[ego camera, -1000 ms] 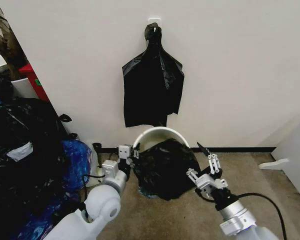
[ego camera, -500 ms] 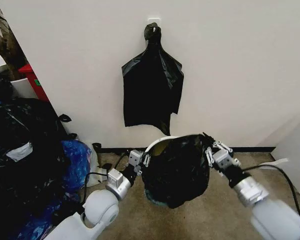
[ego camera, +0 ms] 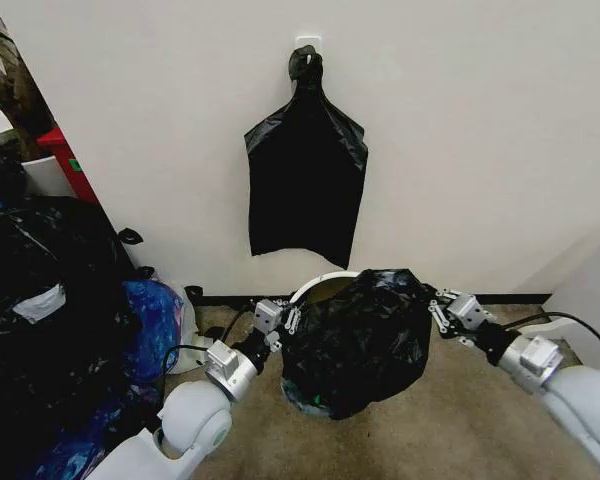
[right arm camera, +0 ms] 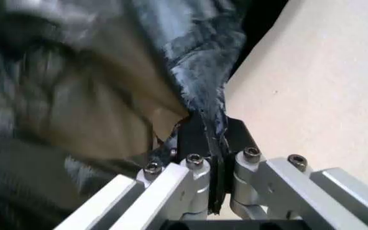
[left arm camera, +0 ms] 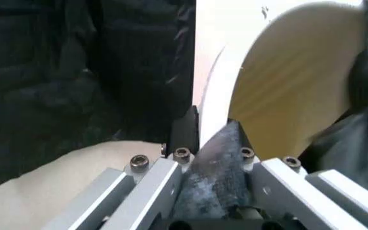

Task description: Place the garbage bag over the trash bin.

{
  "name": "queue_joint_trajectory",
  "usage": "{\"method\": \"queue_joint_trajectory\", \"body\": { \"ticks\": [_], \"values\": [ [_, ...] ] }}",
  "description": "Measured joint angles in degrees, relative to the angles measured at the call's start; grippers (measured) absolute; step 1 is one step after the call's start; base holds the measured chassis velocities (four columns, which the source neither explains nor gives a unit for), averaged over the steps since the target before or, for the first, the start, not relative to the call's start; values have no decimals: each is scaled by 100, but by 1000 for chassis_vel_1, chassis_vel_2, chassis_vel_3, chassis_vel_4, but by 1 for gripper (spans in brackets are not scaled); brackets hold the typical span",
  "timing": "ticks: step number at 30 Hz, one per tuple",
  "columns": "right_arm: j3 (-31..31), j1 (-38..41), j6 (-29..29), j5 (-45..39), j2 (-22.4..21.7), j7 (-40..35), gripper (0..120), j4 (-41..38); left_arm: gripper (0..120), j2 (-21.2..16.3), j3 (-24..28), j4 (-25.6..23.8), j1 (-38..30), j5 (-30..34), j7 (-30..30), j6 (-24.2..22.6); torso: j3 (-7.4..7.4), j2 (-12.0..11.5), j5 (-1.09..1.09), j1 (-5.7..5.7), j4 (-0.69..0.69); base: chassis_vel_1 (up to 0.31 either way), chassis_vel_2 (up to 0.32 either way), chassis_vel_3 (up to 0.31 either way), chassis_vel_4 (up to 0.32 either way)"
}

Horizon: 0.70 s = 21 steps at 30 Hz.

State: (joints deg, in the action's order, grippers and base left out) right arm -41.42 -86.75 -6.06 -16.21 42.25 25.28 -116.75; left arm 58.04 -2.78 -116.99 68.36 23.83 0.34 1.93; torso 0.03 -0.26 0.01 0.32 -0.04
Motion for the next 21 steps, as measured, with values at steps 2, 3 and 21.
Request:
{"method": "queue_joint_trajectory", "body": {
  "ticks": [2, 3, 21],
  "values": [
    [-97, 20, -166, 4, -10, 304, 0, 157, 3, 25, -3, 7, 0, 102, 49, 33, 0, 0, -1, 0, 0, 0, 0, 0, 0],
    [-115, 32, -275, 12, -13, 421, 0, 253, 3, 39, -3, 11, 0, 162, 73, 47, 0, 0, -1, 0, -1, 0, 0, 0, 0],
    [765, 1062, -2194, 573, 13, 479, 0, 1202, 3, -2, -29, -4, 69, 725, 771, 222, 0, 0, 0, 0, 2, 0, 0, 0, 0]
  ]
}}
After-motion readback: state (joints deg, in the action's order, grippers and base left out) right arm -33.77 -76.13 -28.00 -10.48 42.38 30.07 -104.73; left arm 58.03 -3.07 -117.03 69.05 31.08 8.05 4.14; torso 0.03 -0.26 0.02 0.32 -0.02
